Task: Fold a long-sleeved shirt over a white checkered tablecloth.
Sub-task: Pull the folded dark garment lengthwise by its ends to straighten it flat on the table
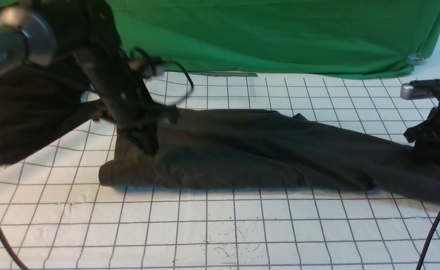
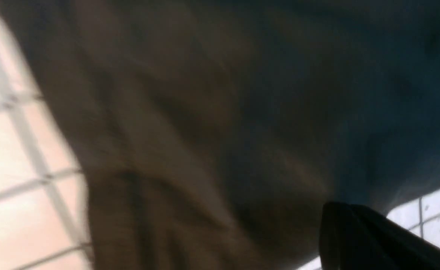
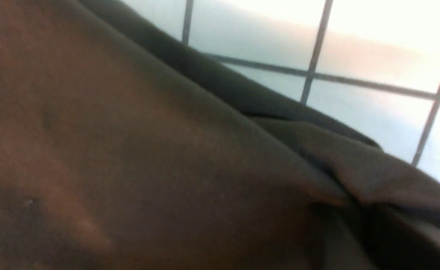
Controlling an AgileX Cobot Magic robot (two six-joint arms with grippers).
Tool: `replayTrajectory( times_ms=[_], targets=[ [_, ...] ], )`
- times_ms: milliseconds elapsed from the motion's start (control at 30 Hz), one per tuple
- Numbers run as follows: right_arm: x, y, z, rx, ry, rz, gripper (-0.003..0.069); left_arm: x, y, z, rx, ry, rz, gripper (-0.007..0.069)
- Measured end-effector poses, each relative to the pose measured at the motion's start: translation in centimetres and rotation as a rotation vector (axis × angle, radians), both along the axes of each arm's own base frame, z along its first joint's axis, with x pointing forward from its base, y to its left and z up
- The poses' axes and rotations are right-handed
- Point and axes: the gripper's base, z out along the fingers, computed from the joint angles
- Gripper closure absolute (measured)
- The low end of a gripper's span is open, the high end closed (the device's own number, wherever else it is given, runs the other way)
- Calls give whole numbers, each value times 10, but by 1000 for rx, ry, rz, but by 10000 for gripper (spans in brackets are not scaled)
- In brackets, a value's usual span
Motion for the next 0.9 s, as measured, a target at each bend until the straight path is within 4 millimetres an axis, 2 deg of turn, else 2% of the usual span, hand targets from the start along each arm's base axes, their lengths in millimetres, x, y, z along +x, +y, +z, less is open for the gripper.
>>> replayTrajectory(
  times_ms=[67, 200, 367, 467, 600, 700, 733, 767, 800, 833, 867, 900],
  targets=[
    [1, 0, 4, 0, -3, 4, 626, -9, -5, -15, 14, 30, -14, 630],
    [7, -2, 24, -18, -60, 11, 649, -18, -2, -38, 30, 42, 0, 630],
    [17, -4, 45, -36, -150, 13, 649, -19, 3, -44, 40, 46, 12, 630],
    [22, -5, 45, -48, -177, 17, 650, -19, 4, -44, 42, 43, 11, 630],
    [32, -8, 34, -75, -207, 20, 644, -19, 4, -44, 41, 39, 12, 629],
    [39, -11, 26, -80, -215, -55, 524, -19, 4, -44, 41, 39, 12, 629],
    [39, -11, 27, -76, -212, -66, 512, -19, 4, -44, 41, 39, 12, 629],
    [39, -11, 30, -67, -200, -98, 428, -19, 3, -44, 40, 39, 13, 629],
    [38, -10, 33, -63, -191, -106, 397, -19, 3, -44, 39, 39, 13, 629],
    [36, -9, 40, -55, -172, -126, 314, -19, 3, -44, 38, 40, 14, 629],
    [28, -7, 58, -47, -133, -142, 164, -19, 3, -44, 35, 40, 13, 629],
    [24, -6, 64, -45, -120, -144, 132, -19, 3, -44, 35, 40, 13, 629]
  ],
)
